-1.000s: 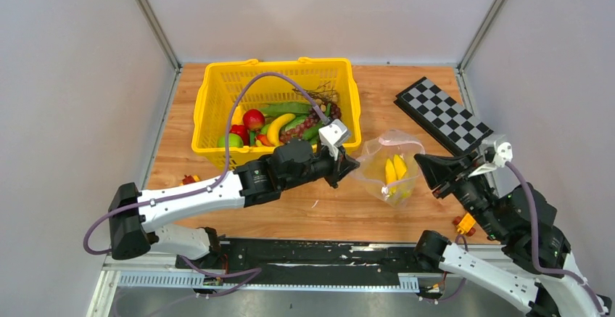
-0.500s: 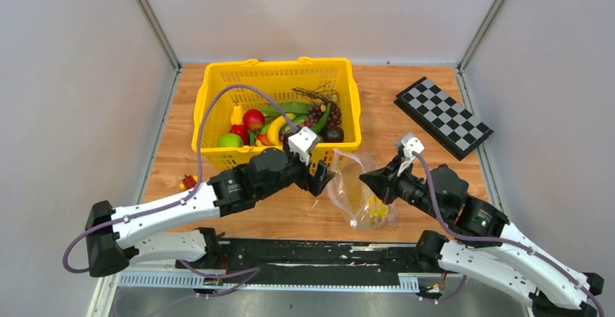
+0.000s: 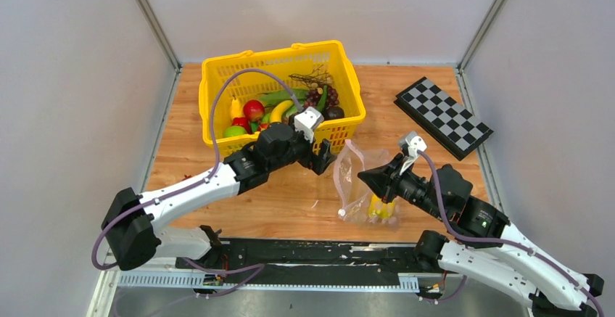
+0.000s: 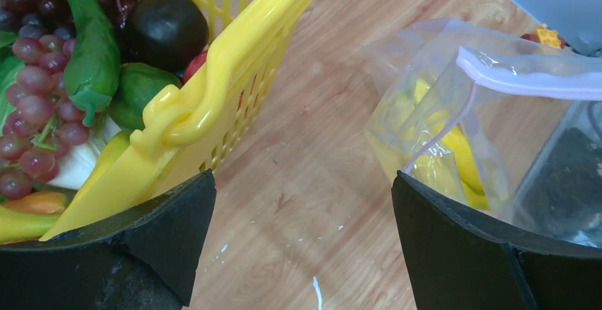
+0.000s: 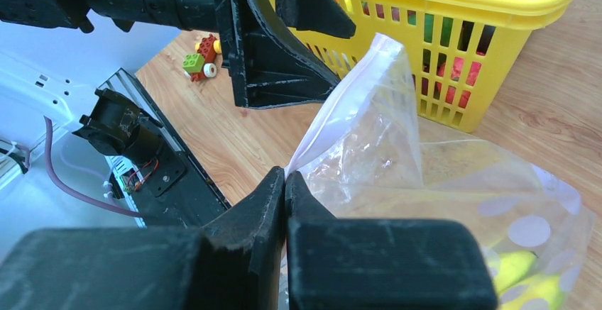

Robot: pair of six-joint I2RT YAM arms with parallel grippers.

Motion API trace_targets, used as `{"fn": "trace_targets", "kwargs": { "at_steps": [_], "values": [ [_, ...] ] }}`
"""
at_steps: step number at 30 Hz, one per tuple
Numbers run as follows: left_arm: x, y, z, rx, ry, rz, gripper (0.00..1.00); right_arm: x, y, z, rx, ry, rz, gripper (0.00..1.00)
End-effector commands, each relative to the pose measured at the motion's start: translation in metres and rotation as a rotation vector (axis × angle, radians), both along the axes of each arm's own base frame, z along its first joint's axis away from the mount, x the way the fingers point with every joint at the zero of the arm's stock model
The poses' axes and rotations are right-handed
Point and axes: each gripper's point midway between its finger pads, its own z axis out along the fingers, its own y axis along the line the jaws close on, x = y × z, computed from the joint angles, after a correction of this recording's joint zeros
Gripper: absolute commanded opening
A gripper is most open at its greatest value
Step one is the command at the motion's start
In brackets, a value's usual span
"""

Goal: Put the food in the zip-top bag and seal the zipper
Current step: Move the bin to the center of the board, then adjust the fake vegetable in the bin.

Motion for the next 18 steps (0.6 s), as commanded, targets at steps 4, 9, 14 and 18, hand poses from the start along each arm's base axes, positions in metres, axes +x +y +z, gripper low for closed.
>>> {"fn": "trace_targets", "kwargs": {
  "at_steps": [4, 9, 14, 18],
  "values": [
    [-0.017, 0.006, 0.061, -0.091, -0.071, -0.084, 1.00, 0.007, -0.008, 0.013, 0.059, -0.026, -0.064, 0.04],
    [-0.028, 0.039, 0.085, -0.036, -0.153, -0.054, 1.00, 0.009, -0.009, 0.016, 0.057, -0.043, -0.075, 0.04],
    [-0.019, 0.066, 0.106, 0.031, -0.230, 0.039, 1.00, 0.007, -0.004, 0.018, 0.052, -0.043, -0.046, 0.04],
    [0.000, 0.081, 0.128, 0.082, -0.315, 0.138, 1.00, 0.004, -0.001, 0.016, 0.054, -0.037, -0.024, 0.04]
  ]
}}
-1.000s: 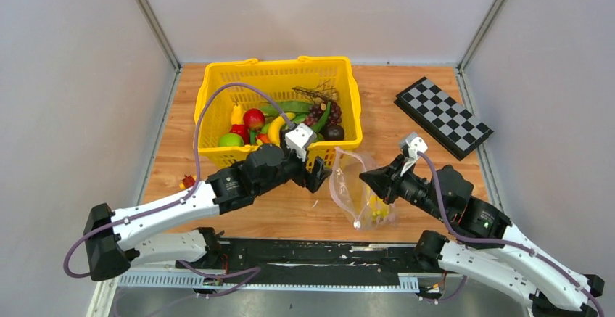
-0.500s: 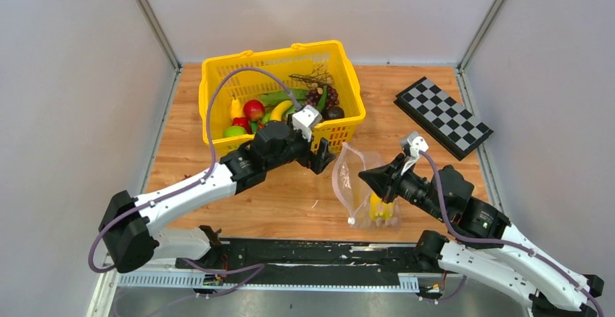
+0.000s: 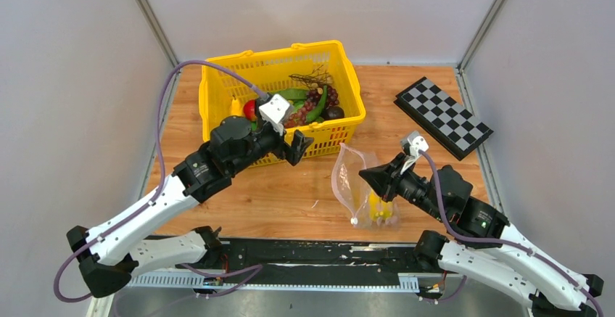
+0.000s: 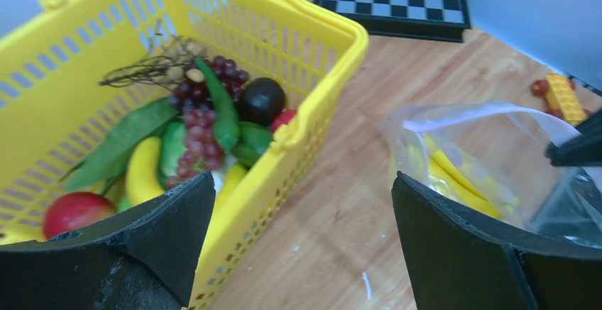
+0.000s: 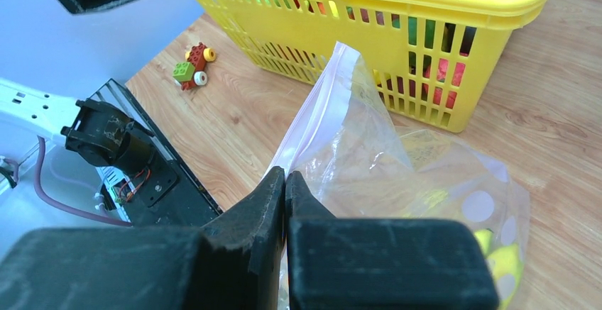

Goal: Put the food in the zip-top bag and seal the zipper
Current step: Adjust the fake vegetable in the bin.

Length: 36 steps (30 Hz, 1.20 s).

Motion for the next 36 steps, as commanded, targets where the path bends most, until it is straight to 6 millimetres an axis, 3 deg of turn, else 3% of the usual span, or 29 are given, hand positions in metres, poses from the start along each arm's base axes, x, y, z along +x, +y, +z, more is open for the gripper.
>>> {"fn": "trace_targets", "kwargs": {
  "at_steps": [1, 7, 12, 15, 17, 19, 24, 28, 32, 36],
  "values": [
    [0.028, 0.025, 0.019, 0.113, -0.103, 0.143, 1.00, -0.002, 0.005, 0.016, 0.048, -0.030, 0.024, 0.04],
    [0.101, 0.042, 0.021, 0.217, -0.083, 0.268, 1.00, -0.003, 0.003, 0.015, 0.052, -0.032, 0.021, 0.04],
    [0.168, 0.078, -0.015, 0.300, -0.001, 0.292, 1.00, -0.004, 0.002, 0.017, 0.053, -0.034, 0.027, 0.04],
    [0.192, 0.081, -0.046, 0.317, 0.056, 0.151, 1.00, -0.005, 0.001, 0.017, 0.054, -0.035, 0.027, 0.04],
    [0.213, 0.099, -0.066, 0.351, 0.103, 0.189, 1.00, -0.006, 0.000, 0.015, 0.054, -0.035, 0.028, 0.04],
    [0.221, 0.108, -0.086, 0.446, 0.148, 0.174, 1.00, -0.006, -0.001, 0.014, 0.051, -0.035, 0.027, 0.04],
    [0.252, 0.107, -0.126, 0.516, 0.159, 0.149, 1.00, -0.005, -0.002, 0.010, 0.034, -0.039, 0.022, 0.05],
    [0.264, 0.111, -0.157, 0.599, 0.233, 0.123, 1.00, -0.004, -0.003, 0.009, 0.011, -0.041, 0.022, 0.05],
    [0.287, 0.118, -0.166, 0.628, 0.182, 0.195, 1.00, -0.003, -0.003, 0.007, -0.002, -0.047, 0.019, 0.05],
    [0.298, 0.119, -0.176, 0.658, 0.163, 0.192, 1.00, -0.002, -0.001, 0.004, -0.024, -0.046, 0.023, 0.05]
  ]
}}
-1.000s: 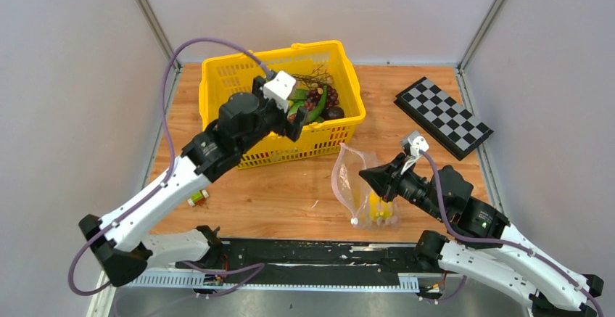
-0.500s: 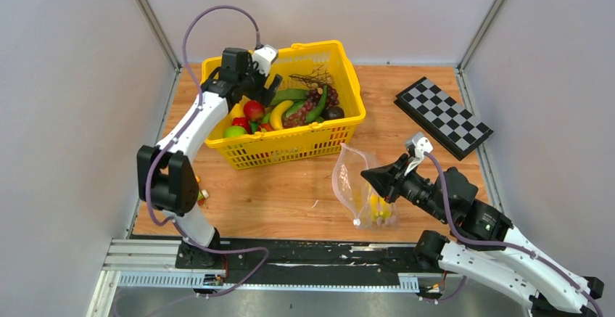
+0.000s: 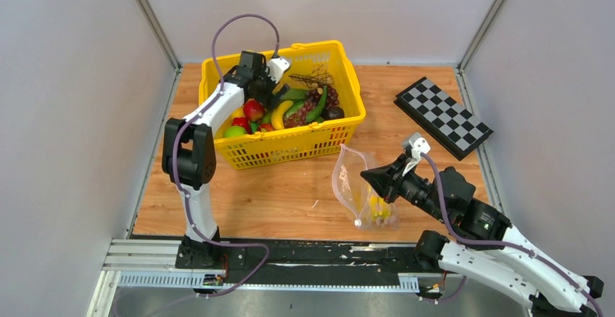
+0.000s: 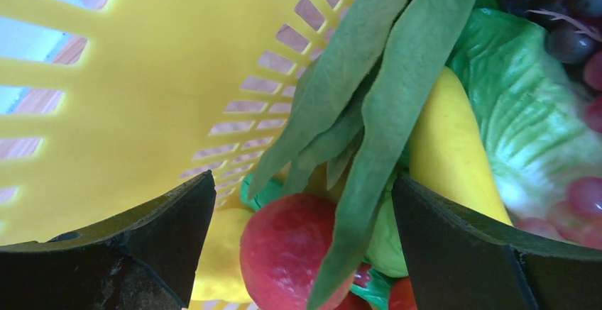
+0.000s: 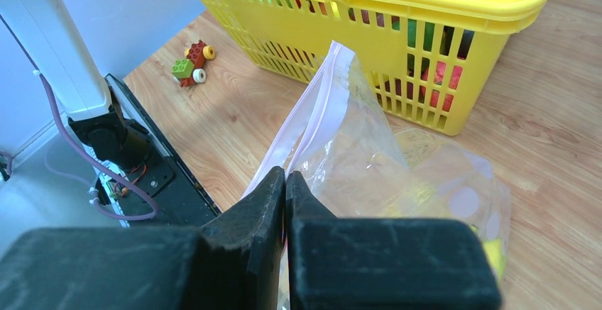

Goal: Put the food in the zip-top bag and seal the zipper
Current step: Adjust the fake vegetable in the bin.

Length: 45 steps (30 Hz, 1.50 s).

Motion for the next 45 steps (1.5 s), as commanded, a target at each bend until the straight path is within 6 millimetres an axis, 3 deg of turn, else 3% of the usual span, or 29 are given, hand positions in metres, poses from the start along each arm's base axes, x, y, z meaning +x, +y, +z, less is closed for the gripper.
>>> {"fn": "trace_targets", "kwargs": {
  "at_steps": [1, 9, 11, 13, 19, 23, 28, 37, 40, 42, 45],
  "values": [
    [0.025, -0.001, 0.010, 0.042, -0.090, -0.036, 1.00, 0.003, 0.002, 0.002, -0.022, -0.021, 0.003, 0.06],
    [0.011, -0.013, -0.039, 0.018, 0.047, -0.115, 1.00, 0.008, 0.007, -0.004, -0.054, -0.017, 0.000, 0.06],
    [0.010, -0.015, -0.042, 0.005, 0.050, -0.108, 0.95, 0.008, 0.008, -0.004, -0.055, -0.016, 0.002, 0.06],
    [0.011, -0.014, -0.037, -0.005, 0.048, -0.083, 0.82, 0.008, 0.009, -0.003, -0.054, -0.017, 0.006, 0.06],
    [0.004, -0.016, 0.016, -0.057, -0.060, -0.082, 0.38, 0.007, 0.009, 0.000, -0.033, -0.013, 0.001, 0.05],
    [-0.013, -0.019, 0.053, -0.117, -0.130, -0.100, 0.22, 0.006, 0.006, 0.002, -0.008, -0.005, -0.009, 0.06],
    [-0.039, -0.011, 0.077, -0.129, -0.143, -0.082, 0.02, 0.003, 0.000, 0.005, 0.031, -0.002, -0.020, 0.05],
    [-0.055, -0.004, 0.096, -0.141, -0.181, -0.062, 0.00, -0.001, -0.001, 0.008, 0.068, 0.014, -0.019, 0.05],
    [-0.064, -0.005, 0.134, -0.211, -0.291, -0.047, 0.00, -0.003, -0.003, 0.009, 0.085, 0.021, -0.018, 0.05],
    [-0.080, -0.008, 0.164, -0.262, -0.334, -0.076, 0.00, -0.005, -0.004, 0.009, 0.098, 0.025, -0.016, 0.05],
    [-0.102, -0.014, 0.193, -0.326, -0.348, -0.112, 0.00, -0.008, -0.006, 0.009, 0.112, 0.026, -0.012, 0.06]
  ]
}}
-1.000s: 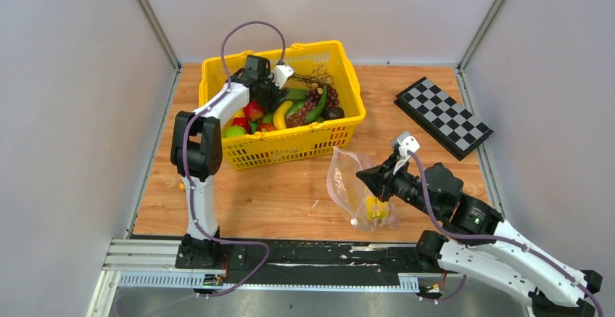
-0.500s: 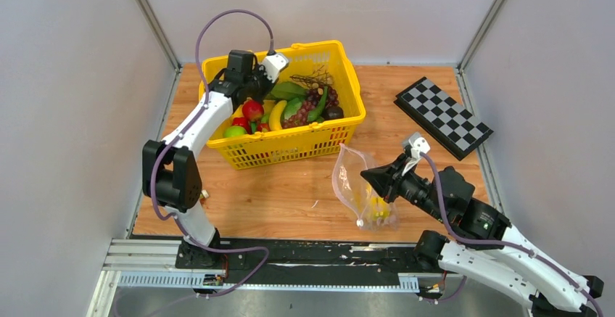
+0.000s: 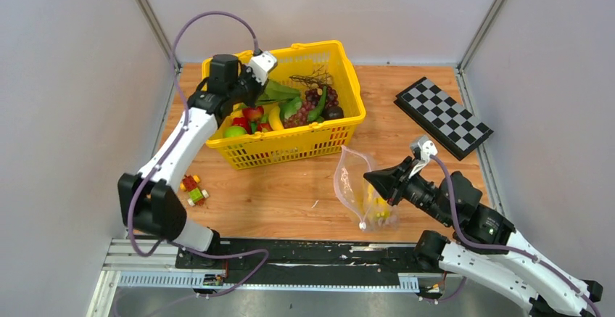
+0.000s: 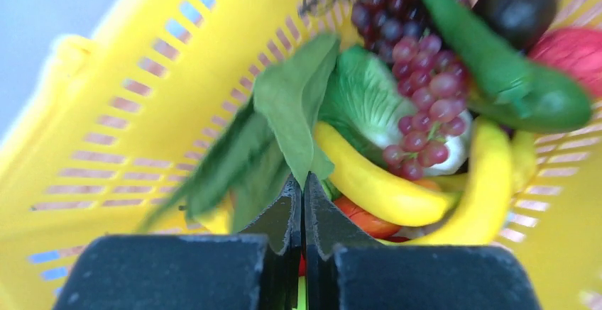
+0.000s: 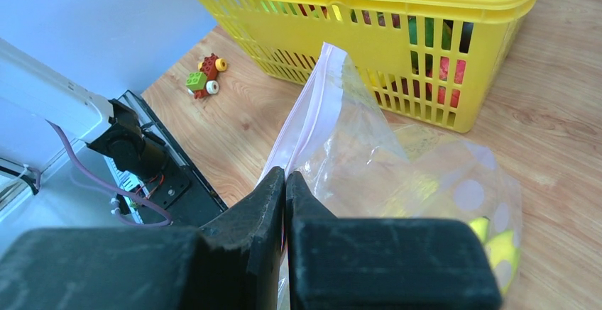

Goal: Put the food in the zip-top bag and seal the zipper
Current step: Adjust the fake vegetable in the bin.

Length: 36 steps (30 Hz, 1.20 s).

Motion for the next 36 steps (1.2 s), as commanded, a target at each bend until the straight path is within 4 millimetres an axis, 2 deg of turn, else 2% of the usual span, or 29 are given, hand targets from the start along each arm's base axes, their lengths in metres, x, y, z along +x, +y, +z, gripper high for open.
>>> {"fn": "trace_targets", "kwargs": {
  "at_steps": [1, 6, 9, 12, 16, 17, 19, 20, 21, 24, 26, 28, 29, 32, 36],
  "values": [
    [-0.030, -0.011, 0.104, -0.186, -0.194, -0.048, 0.00, -0.004, -0.002, 0.007, 0.057, 0.000, 0.000, 0.05],
    [-0.066, -0.024, 0.131, -0.305, -0.195, -0.129, 0.00, -0.004, -0.004, 0.007, 0.057, -0.004, -0.004, 0.06],
    [-0.082, -0.027, 0.136, -0.345, -0.172, -0.149, 0.00, -0.004, -0.003, 0.006, 0.053, -0.002, -0.003, 0.06],
    [-0.092, -0.025, 0.115, -0.358, -0.130, -0.138, 0.00, -0.004, -0.002, 0.005, 0.056, -0.003, 0.001, 0.06],
    [-0.104, -0.022, 0.072, -0.371, -0.033, -0.100, 0.00, -0.003, 0.001, 0.003, 0.055, -0.002, 0.004, 0.07],
    [-0.110, -0.024, 0.059, -0.381, -0.005, -0.113, 0.00, -0.002, 0.002, 0.002, 0.048, -0.002, 0.006, 0.07],
    [-0.120, -0.029, 0.048, -0.402, 0.031, -0.140, 0.01, -0.002, 0.002, 0.001, 0.042, -0.001, 0.006, 0.07],
    [-0.124, -0.030, 0.041, -0.404, 0.048, -0.146, 0.04, -0.001, 0.003, 0.000, 0.037, 0.000, 0.005, 0.07],
    [-0.127, -0.031, 0.034, -0.402, 0.063, -0.151, 0.11, 0.000, 0.004, 0.001, 0.037, -0.001, 0.007, 0.07],
    [-0.129, -0.037, 0.032, -0.424, 0.086, -0.171, 0.54, 0.000, 0.007, 0.001, 0.038, -0.002, 0.017, 0.07],
    [-0.127, -0.039, 0.041, -0.442, 0.083, -0.171, 0.70, 0.000, 0.010, 0.000, 0.037, 0.001, 0.021, 0.08],
    [-0.121, -0.036, 0.052, -0.444, 0.048, -0.145, 0.94, 0.000, 0.011, 0.000, 0.035, 0.005, 0.026, 0.07],
    [-0.119, -0.034, 0.059, -0.443, 0.022, -0.131, 0.99, 0.000, 0.011, 0.000, 0.035, 0.005, 0.026, 0.07],
    [-0.109, -0.023, 0.072, -0.399, -0.067, -0.089, 1.00, 0.000, 0.011, 0.000, 0.032, 0.007, 0.025, 0.07],
    [-0.088, -0.010, 0.071, -0.233, -0.126, -0.083, 1.00, 0.000, 0.009, -0.001, 0.032, 0.005, 0.020, 0.08]
  ]
}}
